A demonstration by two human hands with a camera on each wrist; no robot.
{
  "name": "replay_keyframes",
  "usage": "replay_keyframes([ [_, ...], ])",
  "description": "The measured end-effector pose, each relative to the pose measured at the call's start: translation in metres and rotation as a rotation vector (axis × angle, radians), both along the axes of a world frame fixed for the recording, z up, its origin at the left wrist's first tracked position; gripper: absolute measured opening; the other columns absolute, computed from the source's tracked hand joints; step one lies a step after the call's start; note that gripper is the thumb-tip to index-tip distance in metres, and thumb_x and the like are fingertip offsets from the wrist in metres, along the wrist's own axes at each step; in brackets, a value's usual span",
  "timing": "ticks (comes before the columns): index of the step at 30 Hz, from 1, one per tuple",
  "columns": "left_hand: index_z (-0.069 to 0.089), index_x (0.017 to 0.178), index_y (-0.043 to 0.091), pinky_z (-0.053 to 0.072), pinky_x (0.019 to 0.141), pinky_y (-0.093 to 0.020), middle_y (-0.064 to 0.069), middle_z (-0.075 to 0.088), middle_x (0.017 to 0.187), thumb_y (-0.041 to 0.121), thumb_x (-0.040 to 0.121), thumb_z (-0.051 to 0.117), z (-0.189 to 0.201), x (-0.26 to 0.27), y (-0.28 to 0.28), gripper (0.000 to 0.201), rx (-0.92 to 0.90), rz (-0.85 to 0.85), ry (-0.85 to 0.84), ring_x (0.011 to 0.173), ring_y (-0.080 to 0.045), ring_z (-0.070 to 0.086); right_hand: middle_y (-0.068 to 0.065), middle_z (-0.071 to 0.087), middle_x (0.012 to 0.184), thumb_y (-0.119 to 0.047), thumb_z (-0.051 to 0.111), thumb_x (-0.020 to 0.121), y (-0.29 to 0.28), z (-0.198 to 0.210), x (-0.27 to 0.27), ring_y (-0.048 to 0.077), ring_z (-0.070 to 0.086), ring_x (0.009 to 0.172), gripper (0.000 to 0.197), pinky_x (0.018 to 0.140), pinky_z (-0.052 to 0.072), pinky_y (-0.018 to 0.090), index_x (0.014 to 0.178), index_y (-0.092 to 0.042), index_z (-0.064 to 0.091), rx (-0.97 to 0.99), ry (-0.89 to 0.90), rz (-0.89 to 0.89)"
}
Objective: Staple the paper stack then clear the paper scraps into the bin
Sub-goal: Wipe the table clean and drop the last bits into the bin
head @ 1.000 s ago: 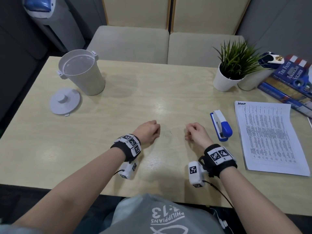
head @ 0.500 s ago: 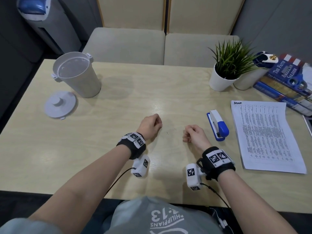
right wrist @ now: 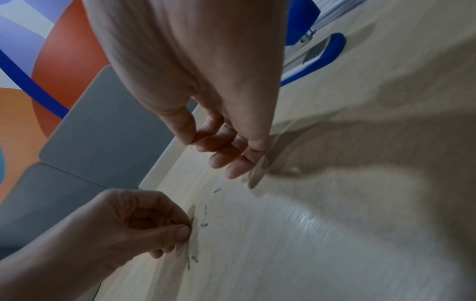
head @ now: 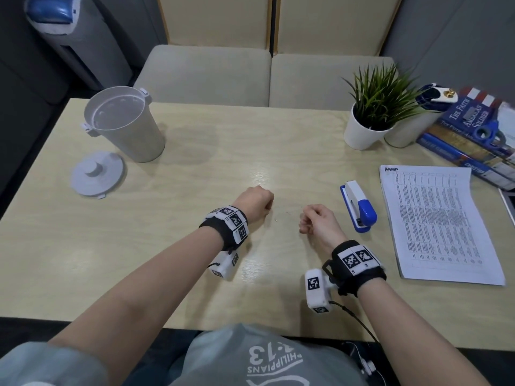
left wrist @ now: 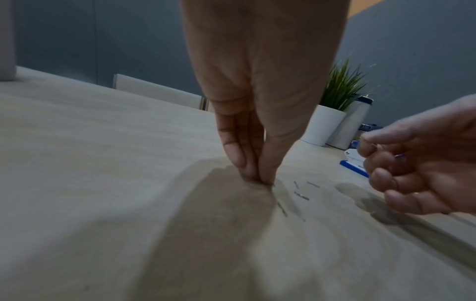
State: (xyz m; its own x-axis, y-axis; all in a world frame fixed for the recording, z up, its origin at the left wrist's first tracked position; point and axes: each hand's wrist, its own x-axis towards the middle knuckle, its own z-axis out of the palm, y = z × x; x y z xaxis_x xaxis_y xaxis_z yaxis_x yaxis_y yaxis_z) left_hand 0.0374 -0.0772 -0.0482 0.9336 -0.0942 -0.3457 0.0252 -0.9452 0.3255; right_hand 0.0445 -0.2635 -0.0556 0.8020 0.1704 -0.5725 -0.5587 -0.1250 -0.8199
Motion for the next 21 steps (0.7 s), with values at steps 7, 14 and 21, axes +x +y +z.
replay_keyframes([
  [7, 0.064, 0.091, 0.008, 0.048, 0.074, -0.035, -0.014, 0.065, 0.101, 0.007, 0.084, 0.057, 0.006, 0.010, 0.004, 0.011, 0.070, -0.146, 0.102, 0.093, -0.033, 0.061, 0.004, 0.049, 0.073, -0.015, 0.049, 0.096, -0.002, 0.000, 0.000, 0.015, 0.048, 0.065, 0.010, 0.059, 0.043, 0.026, 0.087, -0.013, 0.053, -0.010, -0.004, 0.012],
  [14, 0.063, 0.089, 0.007, 0.044, 0.068, -0.028, -0.009, 0.065, 0.091, 0.012, 0.085, 0.055, 0.002, 0.005, 0.016, 0.010, -0.045, -0.044, 0.127, 0.084, -0.027, 0.060, 0.005, 0.049, 0.075, -0.016, 0.048, 0.097, 0.000, 0.007, -0.001, 0.015, 0.049, 0.066, 0.008, 0.061, 0.046, 0.025, 0.091, -0.011, 0.053, -0.020, 0.001, 0.045],
  [21, 0.065, 0.086, 0.007, 0.042, 0.058, -0.016, 0.001, 0.063, 0.076, 0.013, 0.084, 0.062, 0.017, -0.022, 0.051, 0.007, -0.400, 0.313, -0.025, 0.068, -0.012, 0.054, 0.008, 0.046, 0.074, -0.015, 0.046, 0.098, 0.026, 0.020, 0.007, 0.018, 0.048, 0.062, 0.011, 0.061, 0.048, 0.030, 0.093, -0.008, 0.052, 0.015, 0.015, 0.120],
])
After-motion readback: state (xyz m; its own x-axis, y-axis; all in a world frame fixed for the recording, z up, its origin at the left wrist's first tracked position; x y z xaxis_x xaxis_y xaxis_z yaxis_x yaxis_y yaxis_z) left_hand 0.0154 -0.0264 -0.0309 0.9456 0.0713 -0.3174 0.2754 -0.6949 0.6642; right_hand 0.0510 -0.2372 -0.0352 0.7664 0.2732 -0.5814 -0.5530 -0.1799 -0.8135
